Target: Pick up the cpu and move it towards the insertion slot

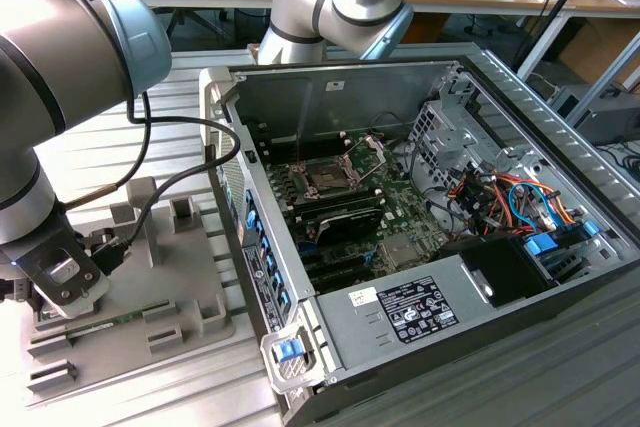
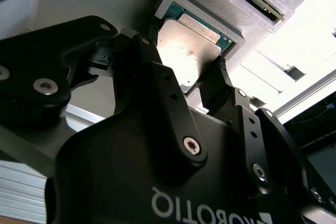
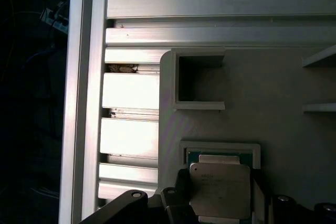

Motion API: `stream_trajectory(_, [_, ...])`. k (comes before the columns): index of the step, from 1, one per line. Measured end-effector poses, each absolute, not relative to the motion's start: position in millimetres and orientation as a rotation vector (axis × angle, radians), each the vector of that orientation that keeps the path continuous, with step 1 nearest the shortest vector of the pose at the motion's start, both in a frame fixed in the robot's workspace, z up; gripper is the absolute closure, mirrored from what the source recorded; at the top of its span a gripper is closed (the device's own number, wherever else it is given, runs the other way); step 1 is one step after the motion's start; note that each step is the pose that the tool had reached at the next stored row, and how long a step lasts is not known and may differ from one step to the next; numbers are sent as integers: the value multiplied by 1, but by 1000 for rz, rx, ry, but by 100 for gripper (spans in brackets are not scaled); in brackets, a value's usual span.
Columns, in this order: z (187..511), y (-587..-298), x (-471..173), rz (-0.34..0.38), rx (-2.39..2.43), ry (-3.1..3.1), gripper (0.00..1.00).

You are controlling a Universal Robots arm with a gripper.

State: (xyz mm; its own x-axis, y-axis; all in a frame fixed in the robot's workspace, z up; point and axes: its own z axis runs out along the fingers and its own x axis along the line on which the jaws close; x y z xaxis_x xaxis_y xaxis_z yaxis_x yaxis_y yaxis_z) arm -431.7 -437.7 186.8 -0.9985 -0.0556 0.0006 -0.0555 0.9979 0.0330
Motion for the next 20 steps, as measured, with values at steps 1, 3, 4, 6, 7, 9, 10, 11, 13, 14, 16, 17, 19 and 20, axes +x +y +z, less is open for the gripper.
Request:
stream_trajectory(1, [187,-438,-432,-52,87,-3138,45])
stream_trajectory(3, [187,-438,-432,-52,87,-3138,45])
stream_trajectory(4, [187,-438,-432,-52,87,-3138,45])
stream_trajectory(6, [187,-438,-432,-52,87,-3139,45])
stream_trajectory(7, [187,-438,-432,-52,87,-3139,45])
stream_trajectory(9, [187,-438,-432,-52,87,-3139,45])
stream_trajectory(10, [188,-438,-432,-52,87,-3138,45])
stream_trajectory(11, [188,-438,-432,-52,87,-3139,45])
stream_trajectory(13, [189,-438,-432,-52,87,-3138,45])
stream_trajectory(14, [190,-438,-432,-52,87,-3138,45])
stream_trajectory(16, [190,-438,-432,-52,87,-3139,45])
stream_trajectory(17, [190,-438,-432,-52,87,-3139,45])
stream_trajectory(19, [191,-438,-432,-52,87,-3139,45])
stream_trajectory(20, [192,-438,-432,-52,87,-3138,45])
